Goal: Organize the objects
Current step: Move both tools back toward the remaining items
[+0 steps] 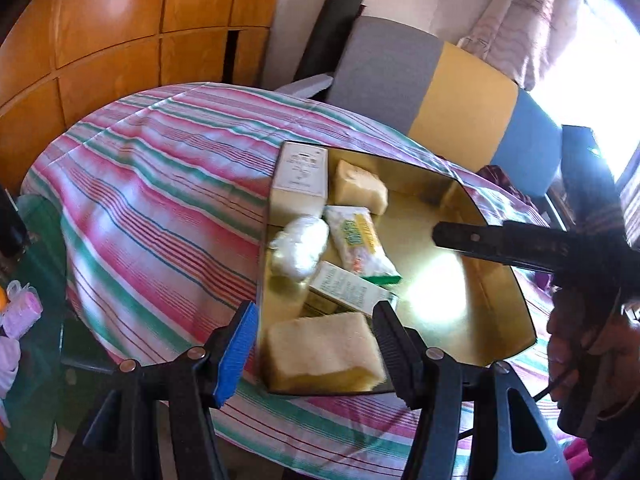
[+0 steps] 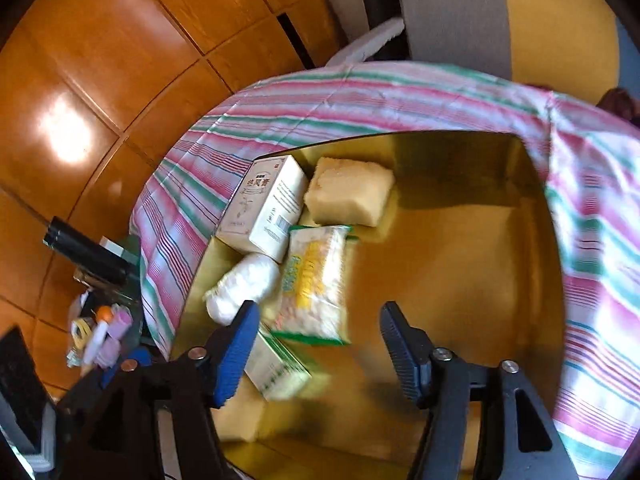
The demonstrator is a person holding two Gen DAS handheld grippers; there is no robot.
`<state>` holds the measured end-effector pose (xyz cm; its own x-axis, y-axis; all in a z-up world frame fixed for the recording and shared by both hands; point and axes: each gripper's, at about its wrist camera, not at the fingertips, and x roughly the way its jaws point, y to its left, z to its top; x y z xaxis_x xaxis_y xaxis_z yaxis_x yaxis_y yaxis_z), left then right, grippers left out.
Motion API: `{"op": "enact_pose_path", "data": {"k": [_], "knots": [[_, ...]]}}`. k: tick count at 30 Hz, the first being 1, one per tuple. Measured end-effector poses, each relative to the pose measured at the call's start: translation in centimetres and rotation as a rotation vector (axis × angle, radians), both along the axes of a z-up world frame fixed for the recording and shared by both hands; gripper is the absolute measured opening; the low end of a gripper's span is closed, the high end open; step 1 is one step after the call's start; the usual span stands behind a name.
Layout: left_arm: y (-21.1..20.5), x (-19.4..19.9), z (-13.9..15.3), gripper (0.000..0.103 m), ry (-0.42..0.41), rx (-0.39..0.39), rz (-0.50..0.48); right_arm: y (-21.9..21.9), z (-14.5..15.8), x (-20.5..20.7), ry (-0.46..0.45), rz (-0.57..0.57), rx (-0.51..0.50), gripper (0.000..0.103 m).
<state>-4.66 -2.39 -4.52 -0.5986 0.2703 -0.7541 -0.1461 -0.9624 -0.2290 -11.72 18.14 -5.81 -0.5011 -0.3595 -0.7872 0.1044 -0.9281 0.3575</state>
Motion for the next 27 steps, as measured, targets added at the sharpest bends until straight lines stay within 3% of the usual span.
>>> {"op": "enact_pose_path", "data": {"k": [5, 13, 22, 27], "knots": [[1.8, 0.3, 0.6, 0.060, 0.009, -0.023, -0.052, 3.7, 1.1, 3.2, 0.052, -0.050, 0.021, 0.069], [7.5, 0.3, 3.5, 0.060, 0.074, -0.060, -0.205, 14.5, 2.5, 8.8, 0.087, -0.249, 0.084, 0.073], [18.4, 0.9, 5.5, 0.060, 0.116, -0.099, -0.445, 30.4, 1.4, 14.9, 0.052, -0.642, 0.141, 0.075], [25.1, 0.9, 4.8, 0.060, 0.095, -0.155, -0.567, 36.9, -1.0, 18.5, 0.007, -0.896, 0.058, 0.075]]}}
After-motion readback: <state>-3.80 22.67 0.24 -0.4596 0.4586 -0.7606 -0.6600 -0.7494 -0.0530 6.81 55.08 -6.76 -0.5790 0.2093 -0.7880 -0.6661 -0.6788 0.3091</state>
